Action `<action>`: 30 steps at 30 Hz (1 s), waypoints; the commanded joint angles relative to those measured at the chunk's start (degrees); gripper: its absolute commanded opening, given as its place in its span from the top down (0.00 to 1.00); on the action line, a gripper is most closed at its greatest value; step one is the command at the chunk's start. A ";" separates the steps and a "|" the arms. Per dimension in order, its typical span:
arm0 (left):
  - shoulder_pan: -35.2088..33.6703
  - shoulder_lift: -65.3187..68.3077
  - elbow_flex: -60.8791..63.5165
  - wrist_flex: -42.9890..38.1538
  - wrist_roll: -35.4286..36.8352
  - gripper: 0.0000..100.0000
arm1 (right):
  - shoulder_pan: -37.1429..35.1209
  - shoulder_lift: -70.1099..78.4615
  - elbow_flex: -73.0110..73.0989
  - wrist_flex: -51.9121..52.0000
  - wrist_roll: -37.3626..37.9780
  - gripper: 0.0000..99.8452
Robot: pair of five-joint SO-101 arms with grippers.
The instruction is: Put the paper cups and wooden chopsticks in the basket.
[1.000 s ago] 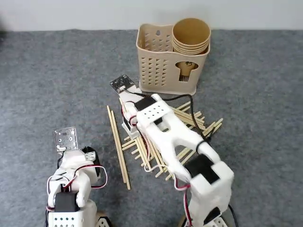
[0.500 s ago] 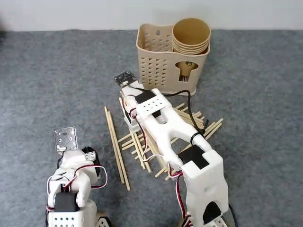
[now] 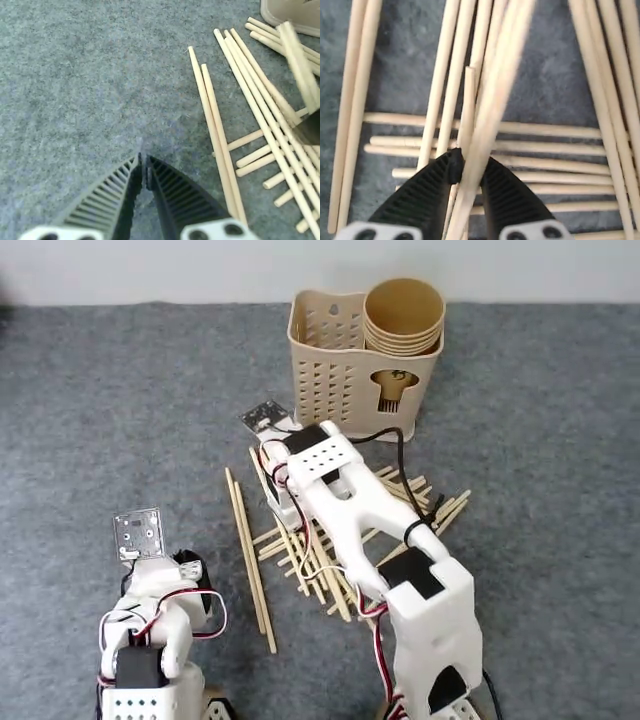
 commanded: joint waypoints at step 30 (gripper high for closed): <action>-0.09 -0.79 -1.10 0.18 -0.26 0.99 | 0.40 -21.93 -0.09 -3.74 0.44 0.99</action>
